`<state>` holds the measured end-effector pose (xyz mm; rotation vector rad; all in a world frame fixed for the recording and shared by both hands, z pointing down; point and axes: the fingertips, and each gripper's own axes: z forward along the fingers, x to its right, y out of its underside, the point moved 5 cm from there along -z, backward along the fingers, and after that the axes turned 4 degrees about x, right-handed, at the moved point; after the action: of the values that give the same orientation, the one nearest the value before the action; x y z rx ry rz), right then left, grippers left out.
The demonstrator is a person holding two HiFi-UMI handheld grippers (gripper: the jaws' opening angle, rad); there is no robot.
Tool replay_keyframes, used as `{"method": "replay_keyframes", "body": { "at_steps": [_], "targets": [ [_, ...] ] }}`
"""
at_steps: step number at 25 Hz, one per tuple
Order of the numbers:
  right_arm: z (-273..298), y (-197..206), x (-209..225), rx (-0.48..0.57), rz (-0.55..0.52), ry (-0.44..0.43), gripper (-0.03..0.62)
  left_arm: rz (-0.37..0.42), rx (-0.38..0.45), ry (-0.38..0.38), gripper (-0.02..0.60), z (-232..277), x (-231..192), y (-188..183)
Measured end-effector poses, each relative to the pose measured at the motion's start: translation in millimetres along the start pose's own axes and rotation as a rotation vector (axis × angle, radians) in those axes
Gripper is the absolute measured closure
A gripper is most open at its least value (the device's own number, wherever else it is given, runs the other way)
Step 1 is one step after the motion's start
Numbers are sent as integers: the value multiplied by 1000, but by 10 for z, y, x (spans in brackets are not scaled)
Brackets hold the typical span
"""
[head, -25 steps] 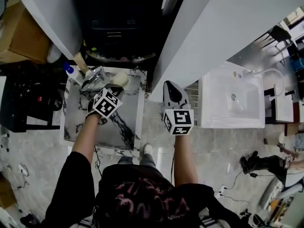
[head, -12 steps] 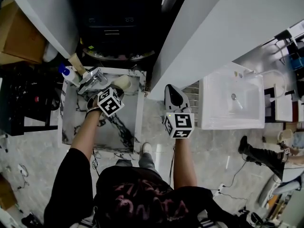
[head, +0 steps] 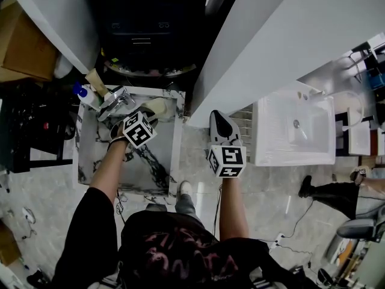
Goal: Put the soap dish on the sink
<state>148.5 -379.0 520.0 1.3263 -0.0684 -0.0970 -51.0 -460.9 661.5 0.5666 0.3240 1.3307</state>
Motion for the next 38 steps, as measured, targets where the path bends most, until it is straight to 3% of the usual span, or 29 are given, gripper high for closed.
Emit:
{"method": "replay_keyframes", "body": {
  "at_steps": [9, 16, 26, 38],
  "targets": [
    [-27, -56, -36, 20, 11, -24, 580, -23, 45, -79, 502, -210, -36, -116],
    [-105, -165, -123, 41, 23, -60, 580, -146, 160, -166, 550, -572, -19, -250],
    [-350, -333, -263, 77, 2, -105, 580, -278, 295, -292, 566, -1134, 177, -365],
    [-699, -538, -333, 120, -30, -150, 580, -380, 485, -535, 568, -2080, 480, -526]
  ]
}}
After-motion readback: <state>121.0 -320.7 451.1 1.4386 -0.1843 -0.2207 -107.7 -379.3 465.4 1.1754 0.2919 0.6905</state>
